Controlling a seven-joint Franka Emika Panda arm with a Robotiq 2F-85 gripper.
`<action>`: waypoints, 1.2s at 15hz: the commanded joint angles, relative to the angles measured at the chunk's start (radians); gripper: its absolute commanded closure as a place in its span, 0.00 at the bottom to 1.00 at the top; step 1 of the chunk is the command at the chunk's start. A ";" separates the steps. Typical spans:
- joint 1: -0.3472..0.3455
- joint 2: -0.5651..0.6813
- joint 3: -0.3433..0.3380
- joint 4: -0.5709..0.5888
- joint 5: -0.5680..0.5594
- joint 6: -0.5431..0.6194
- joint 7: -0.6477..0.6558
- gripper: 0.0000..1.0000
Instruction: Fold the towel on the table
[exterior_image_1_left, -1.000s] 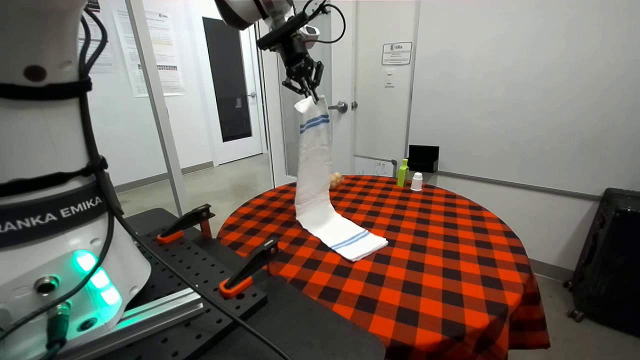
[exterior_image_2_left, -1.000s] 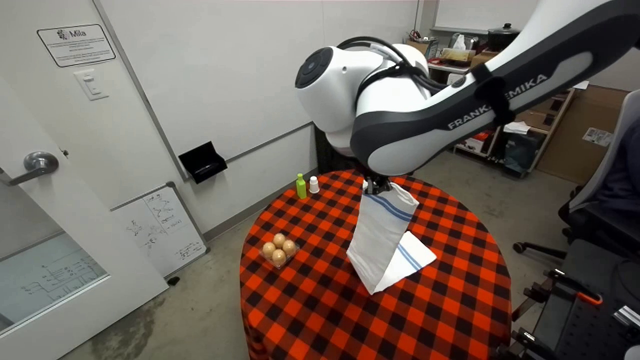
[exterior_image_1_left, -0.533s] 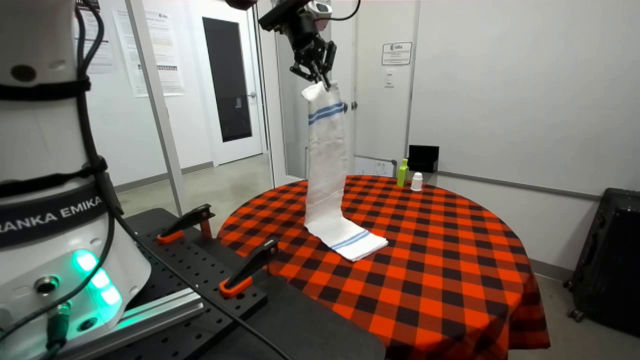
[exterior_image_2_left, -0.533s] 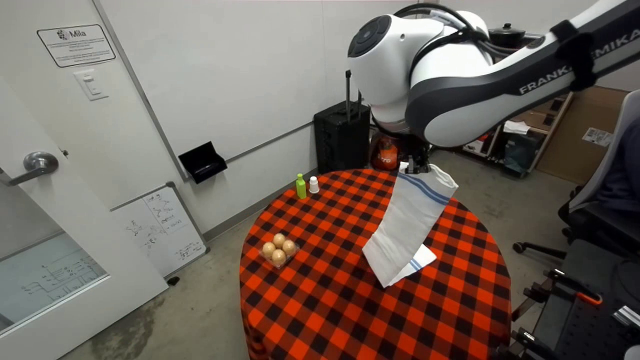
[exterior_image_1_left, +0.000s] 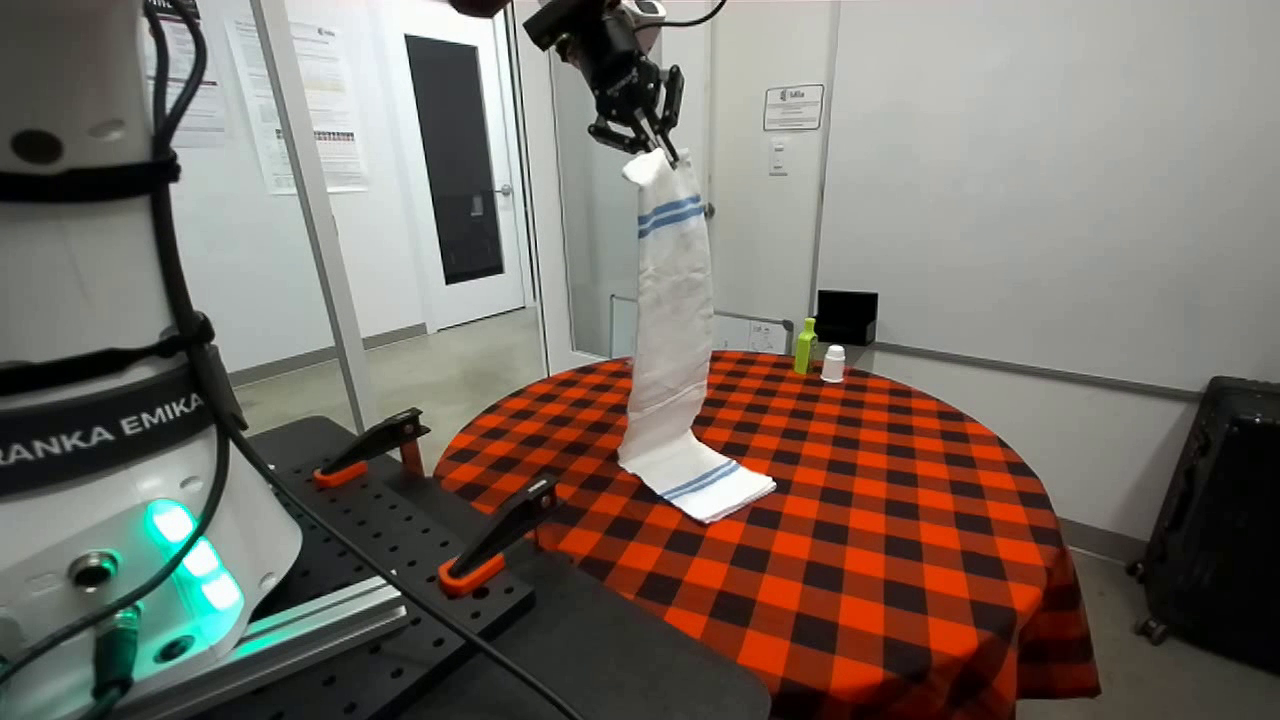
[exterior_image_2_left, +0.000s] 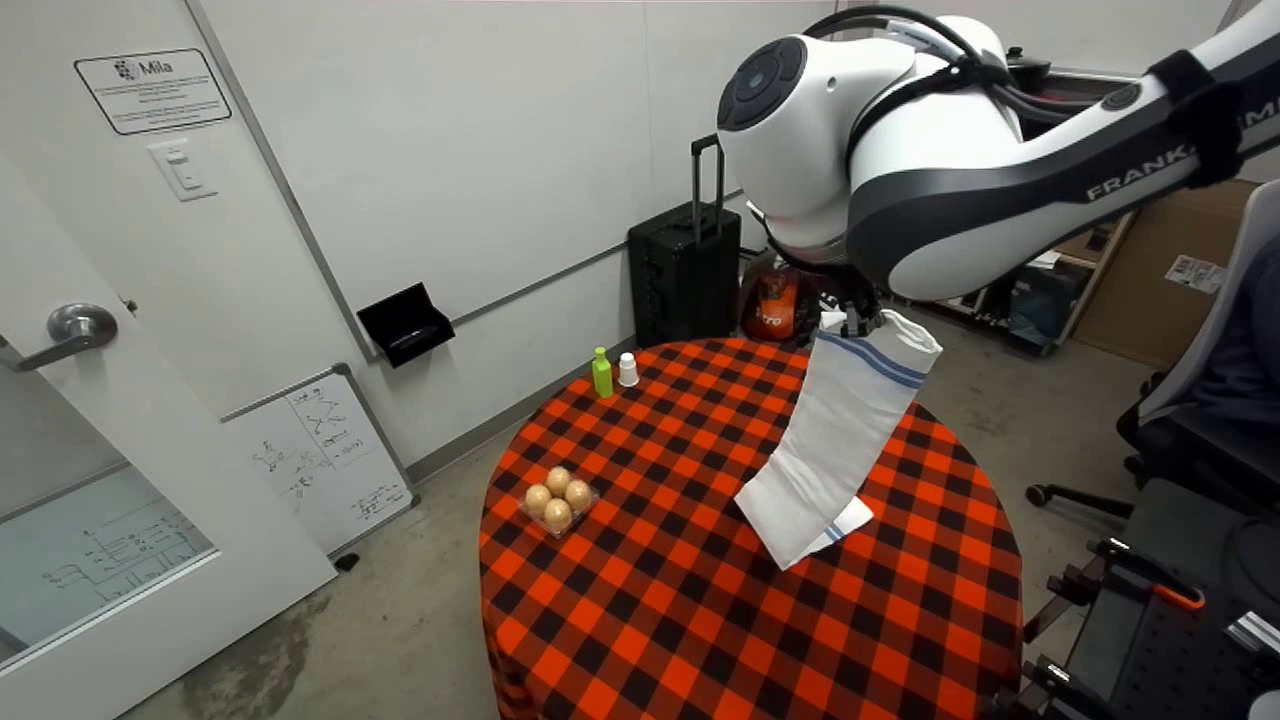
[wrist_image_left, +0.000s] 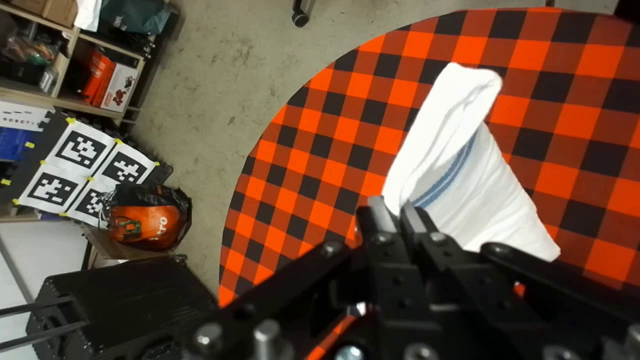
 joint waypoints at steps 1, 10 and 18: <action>-0.014 0.075 0.024 0.045 -0.060 -0.023 -0.070 0.99; -0.082 0.252 -0.018 0.134 -0.184 0.012 -0.156 0.99; -0.124 0.400 -0.032 0.215 -0.190 0.104 -0.223 0.99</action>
